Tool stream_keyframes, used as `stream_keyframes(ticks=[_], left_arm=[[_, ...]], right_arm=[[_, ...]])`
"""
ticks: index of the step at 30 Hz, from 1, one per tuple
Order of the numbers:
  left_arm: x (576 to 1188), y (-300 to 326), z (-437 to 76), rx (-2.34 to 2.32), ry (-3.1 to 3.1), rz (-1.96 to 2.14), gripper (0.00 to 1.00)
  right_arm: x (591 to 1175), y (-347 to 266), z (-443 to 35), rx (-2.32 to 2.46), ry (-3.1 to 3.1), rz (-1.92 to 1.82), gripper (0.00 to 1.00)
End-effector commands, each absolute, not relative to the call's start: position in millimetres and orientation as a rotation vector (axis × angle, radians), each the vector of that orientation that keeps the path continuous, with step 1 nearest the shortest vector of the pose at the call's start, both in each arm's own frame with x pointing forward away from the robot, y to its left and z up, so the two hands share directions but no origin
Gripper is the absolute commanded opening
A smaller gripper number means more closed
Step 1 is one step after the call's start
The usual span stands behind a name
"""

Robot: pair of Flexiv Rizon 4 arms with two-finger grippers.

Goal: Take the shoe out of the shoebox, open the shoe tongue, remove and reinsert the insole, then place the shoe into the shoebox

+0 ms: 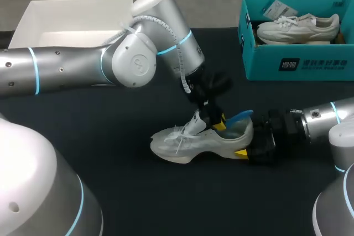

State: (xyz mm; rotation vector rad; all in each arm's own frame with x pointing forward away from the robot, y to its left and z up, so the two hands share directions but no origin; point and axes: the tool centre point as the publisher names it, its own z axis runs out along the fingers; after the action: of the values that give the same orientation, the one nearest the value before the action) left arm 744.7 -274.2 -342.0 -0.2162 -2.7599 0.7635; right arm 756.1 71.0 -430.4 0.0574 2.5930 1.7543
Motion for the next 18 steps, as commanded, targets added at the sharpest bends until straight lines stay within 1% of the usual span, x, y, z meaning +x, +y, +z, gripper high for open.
stream_keyframes(ticks=[1,6,8,10,12,16,18], left_arm=[[738.0,-274.2,-342.8,-0.201,-2.803,0.749,0.65],[737.3,-270.9,-346.5,-0.177,-2.845,0.737,0.67],[736.3,-270.1,-348.5,-0.17,-2.881,0.727,0.65],[735.9,-270.2,-352.2,-0.166,-2.892,0.721,0.6],[736.4,-270.7,-355.4,-0.156,-2.898,0.717,0.5],[736.4,-271.7,-356.3,-0.142,-2.901,0.723,0.44],[735.0,-272.1,-355.3,-0.143,-2.913,0.729,0.43]], right_arm=[[754.3,71.8,-434.3,0.059,2.596,1.748,0.0],[754.3,71.8,-434.3,0.059,2.596,1.748,0.0],[754.3,71.8,-434.3,0.059,2.596,1.748,0.0],[754.3,71.8,-434.3,0.059,2.596,1.748,0.0],[754.3,71.8,-434.3,0.059,2.596,1.748,0.0],[754.3,71.8,-434.3,0.059,2.596,1.748,0.0],[754.3,71.8,-434.3,0.059,2.596,1.748,0.0]])
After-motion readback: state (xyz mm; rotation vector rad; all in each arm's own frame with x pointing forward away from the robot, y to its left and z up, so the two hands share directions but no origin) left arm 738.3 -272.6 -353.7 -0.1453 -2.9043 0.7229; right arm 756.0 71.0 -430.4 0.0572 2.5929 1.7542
